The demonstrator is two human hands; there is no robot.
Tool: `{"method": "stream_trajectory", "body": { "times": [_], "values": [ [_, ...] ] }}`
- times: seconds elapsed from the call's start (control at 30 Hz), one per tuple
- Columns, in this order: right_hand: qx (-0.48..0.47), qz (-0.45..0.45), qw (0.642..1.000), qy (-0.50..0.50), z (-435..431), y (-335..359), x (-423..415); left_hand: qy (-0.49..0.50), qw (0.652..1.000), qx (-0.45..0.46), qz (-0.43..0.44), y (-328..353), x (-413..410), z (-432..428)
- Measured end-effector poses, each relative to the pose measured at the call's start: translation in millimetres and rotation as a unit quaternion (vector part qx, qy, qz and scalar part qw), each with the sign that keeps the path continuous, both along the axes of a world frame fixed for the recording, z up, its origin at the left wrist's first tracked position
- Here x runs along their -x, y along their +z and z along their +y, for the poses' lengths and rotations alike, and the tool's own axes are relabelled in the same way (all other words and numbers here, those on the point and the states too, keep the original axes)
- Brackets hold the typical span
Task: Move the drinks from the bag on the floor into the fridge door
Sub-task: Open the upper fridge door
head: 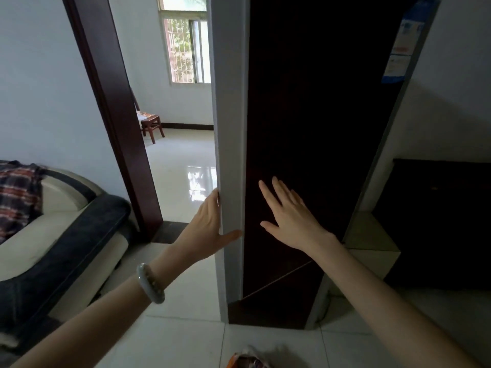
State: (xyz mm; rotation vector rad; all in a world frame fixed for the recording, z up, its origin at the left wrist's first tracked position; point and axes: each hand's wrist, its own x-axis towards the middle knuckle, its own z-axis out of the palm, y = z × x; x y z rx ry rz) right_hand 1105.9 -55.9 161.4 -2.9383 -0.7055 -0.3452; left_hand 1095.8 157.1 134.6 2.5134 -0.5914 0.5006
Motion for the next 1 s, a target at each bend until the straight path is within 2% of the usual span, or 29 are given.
{"method": "stream_trajectory", "body": {
  "times": [0.23,0.43,0.63,0.83,1.0],
  "values": [
    [-0.016,0.000,1.000,-0.019,-36.7,-11.7,87.7,-0.041,0.998,-0.045,0.000,-13.9,73.9,-39.4],
    [-0.041,-0.009,0.998,-0.044,-68.2,-13.5,156.1,-0.104,0.992,-0.070,-0.033,-17.9,119.7,-81.6],
    [-0.035,-0.030,0.993,-0.111,-109.1,-6.8,208.2,-0.171,0.973,-0.123,-0.094,-24.5,144.2,-129.2],
    [-0.041,-0.045,0.980,-0.190,-144.8,-4.4,250.2,-0.265,0.944,-0.159,-0.115,-21.2,158.5,-174.9],
    [-0.068,-0.058,0.964,-0.249,-165.4,-13.6,273.7,-0.300,0.933,-0.151,-0.128,-21.4,162.8,-200.5]
  ]
}}
